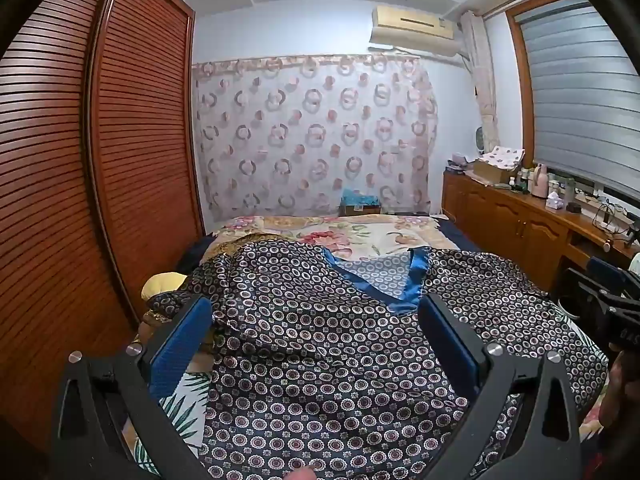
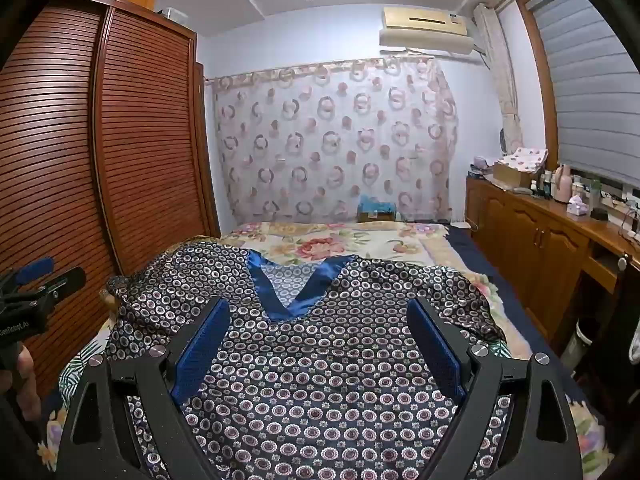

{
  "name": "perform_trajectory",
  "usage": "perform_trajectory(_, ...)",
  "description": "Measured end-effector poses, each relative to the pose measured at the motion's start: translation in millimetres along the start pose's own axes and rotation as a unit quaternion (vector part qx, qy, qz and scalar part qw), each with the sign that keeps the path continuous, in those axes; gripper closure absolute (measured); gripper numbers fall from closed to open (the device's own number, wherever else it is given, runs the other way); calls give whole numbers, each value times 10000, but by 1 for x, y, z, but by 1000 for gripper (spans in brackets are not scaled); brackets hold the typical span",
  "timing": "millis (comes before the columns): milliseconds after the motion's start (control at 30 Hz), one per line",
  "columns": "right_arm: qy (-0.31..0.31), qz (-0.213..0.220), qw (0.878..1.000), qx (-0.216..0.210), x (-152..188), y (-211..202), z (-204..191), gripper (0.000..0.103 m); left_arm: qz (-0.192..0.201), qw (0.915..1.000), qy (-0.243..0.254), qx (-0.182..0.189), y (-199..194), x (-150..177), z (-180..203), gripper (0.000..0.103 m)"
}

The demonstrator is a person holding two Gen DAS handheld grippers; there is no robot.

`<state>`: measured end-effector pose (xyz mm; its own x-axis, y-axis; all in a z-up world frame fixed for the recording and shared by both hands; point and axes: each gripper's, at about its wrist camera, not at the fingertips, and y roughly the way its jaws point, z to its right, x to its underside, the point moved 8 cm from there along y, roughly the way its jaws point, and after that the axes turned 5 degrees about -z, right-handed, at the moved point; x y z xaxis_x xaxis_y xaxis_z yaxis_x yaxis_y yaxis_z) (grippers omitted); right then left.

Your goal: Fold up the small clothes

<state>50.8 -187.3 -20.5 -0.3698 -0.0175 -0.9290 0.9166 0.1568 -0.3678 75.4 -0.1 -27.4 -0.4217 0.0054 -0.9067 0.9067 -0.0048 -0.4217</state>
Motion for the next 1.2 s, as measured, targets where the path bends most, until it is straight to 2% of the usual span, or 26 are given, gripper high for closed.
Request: perform_trajectory(1200, -15, 16, 10000, 21, 2, -1, -1, 12, 54, 9999, 114, -105, -3, 1, -1, 0)
